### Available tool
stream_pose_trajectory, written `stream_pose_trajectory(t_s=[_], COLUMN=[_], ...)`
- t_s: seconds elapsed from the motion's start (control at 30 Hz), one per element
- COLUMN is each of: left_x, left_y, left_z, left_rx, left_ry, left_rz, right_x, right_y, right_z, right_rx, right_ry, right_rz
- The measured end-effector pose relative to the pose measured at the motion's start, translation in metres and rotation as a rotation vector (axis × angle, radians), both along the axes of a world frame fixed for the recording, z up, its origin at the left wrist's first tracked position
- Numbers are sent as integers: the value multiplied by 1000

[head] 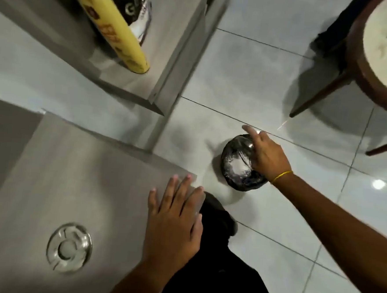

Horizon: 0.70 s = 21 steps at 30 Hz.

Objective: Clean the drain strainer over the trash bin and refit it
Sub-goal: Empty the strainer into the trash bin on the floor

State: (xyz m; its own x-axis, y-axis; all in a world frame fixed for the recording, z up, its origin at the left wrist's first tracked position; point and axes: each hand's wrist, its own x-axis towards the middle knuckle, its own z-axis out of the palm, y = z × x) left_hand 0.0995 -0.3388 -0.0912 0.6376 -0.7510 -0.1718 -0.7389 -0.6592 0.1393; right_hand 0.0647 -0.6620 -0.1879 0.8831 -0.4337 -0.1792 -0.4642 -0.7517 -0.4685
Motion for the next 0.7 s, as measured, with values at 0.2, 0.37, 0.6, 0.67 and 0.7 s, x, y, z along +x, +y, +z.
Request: stream_pose_trajectory(t_s=[0.2,0.37,0.6,0.67,0.7], left_x=[-5,-7,-6,-7,-7], left_y=[-2,-4,-7,-8,-8], left_z=[4,5,6,8,8], left_rx=[-43,-92,-53,-55,-54], left_ry=[-26,-46,-49,-45,-45], left_rz=[24,37,50,51,49], right_x=[-2,4,7,10,12], right_y=[-22,-24,-11,-9,-7], right_z=[-103,-146,-175,-179,-181], right_rx=[-296,-515,-526,-539,-568], right_ry=[214,375,551,587,605], right_rz=[420,650,819,851,877])
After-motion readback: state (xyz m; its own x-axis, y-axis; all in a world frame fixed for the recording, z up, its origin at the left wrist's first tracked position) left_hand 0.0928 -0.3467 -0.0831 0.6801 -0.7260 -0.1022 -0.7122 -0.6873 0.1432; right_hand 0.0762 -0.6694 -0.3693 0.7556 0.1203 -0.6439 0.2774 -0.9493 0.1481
